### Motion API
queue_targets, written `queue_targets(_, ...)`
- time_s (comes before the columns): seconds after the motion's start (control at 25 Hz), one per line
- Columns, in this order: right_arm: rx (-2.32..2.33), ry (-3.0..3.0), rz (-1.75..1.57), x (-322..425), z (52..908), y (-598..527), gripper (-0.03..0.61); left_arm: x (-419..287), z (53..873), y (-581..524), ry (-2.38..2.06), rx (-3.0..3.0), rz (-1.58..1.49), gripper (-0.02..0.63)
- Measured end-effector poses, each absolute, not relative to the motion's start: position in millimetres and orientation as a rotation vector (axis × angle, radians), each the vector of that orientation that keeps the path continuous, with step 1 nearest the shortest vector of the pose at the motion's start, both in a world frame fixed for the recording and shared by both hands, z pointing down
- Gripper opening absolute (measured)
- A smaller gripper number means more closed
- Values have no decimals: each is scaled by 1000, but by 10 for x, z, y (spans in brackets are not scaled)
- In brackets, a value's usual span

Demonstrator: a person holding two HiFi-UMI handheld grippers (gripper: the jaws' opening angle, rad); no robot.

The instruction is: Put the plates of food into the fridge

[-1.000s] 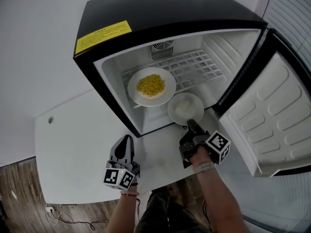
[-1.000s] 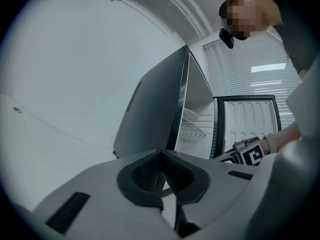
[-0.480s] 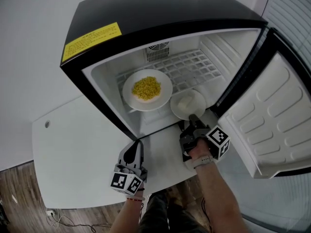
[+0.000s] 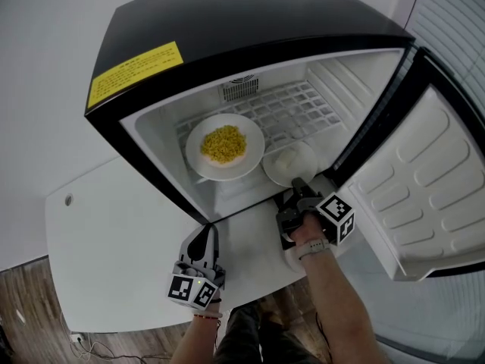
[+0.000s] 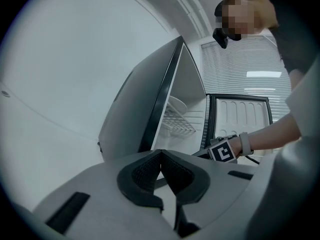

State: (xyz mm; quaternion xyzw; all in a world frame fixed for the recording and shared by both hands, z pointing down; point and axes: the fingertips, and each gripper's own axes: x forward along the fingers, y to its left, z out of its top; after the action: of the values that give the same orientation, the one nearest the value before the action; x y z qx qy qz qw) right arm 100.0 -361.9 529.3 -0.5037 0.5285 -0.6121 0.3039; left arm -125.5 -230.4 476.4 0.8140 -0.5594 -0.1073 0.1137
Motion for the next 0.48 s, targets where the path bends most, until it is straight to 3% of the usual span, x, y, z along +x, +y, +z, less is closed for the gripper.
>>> queue_targets(0.48,-1537,1544,-1612,1038,5324,-3710,26,-1359,4766,-2276,-1650,2371,-346,6)
